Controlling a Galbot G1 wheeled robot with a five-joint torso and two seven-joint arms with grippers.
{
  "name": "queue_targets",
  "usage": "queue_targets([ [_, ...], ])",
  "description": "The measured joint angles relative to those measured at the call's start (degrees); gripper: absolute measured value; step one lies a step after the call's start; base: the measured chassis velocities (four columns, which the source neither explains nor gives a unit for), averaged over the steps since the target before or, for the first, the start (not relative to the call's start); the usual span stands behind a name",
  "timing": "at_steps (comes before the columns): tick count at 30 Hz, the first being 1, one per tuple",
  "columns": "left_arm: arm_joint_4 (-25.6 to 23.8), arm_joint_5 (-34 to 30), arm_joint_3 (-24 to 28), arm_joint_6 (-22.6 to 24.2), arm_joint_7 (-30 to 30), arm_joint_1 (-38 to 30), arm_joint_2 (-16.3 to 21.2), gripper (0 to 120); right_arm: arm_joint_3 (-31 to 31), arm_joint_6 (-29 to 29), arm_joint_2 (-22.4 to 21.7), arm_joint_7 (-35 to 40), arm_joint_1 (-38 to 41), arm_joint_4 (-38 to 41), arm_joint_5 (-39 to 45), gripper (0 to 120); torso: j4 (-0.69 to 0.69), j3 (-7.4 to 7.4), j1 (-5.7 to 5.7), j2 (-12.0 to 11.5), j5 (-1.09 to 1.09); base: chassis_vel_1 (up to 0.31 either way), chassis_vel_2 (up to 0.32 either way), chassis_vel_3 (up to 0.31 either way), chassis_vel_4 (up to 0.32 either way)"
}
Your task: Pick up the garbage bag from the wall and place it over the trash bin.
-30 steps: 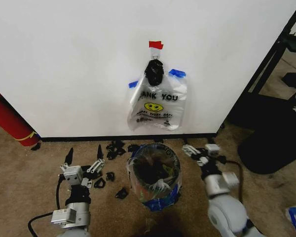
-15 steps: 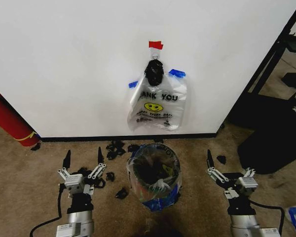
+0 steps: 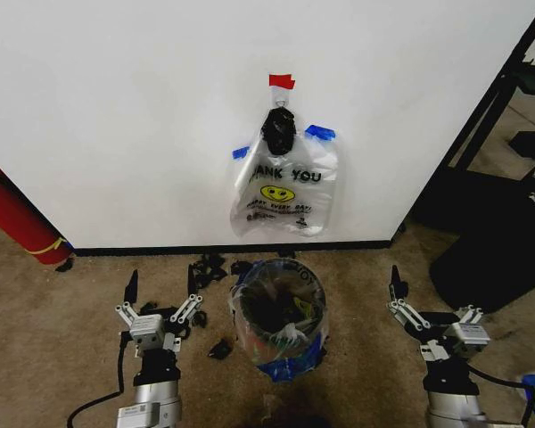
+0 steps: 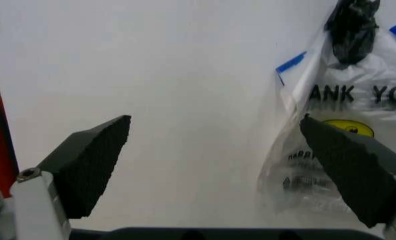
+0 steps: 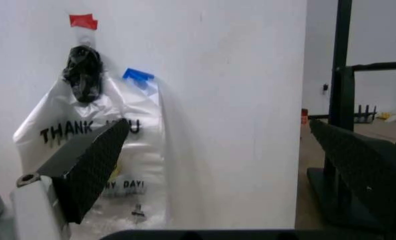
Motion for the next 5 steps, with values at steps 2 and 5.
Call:
queue_targets([
  [2,0.2,0.6,0.1,-0.4,0.0,0.0,-0.6,100,-0.4,-0.1,-0.3,0.1,0.2,-0.3,0.0,100,0.00,0.00,0.00,0.0,0.00,0.000,0.000,0.000,0.000],
  [5,0.1,0.8,0.3,-0.8,0.0,0.2,-1.0,100,-0.8,-0.3,-0.4,0.1,0.5,-0.5,-0.1,100,0.00,0.00,0.00,0.0,0.00,0.000,0.000,0.000,0.000],
])
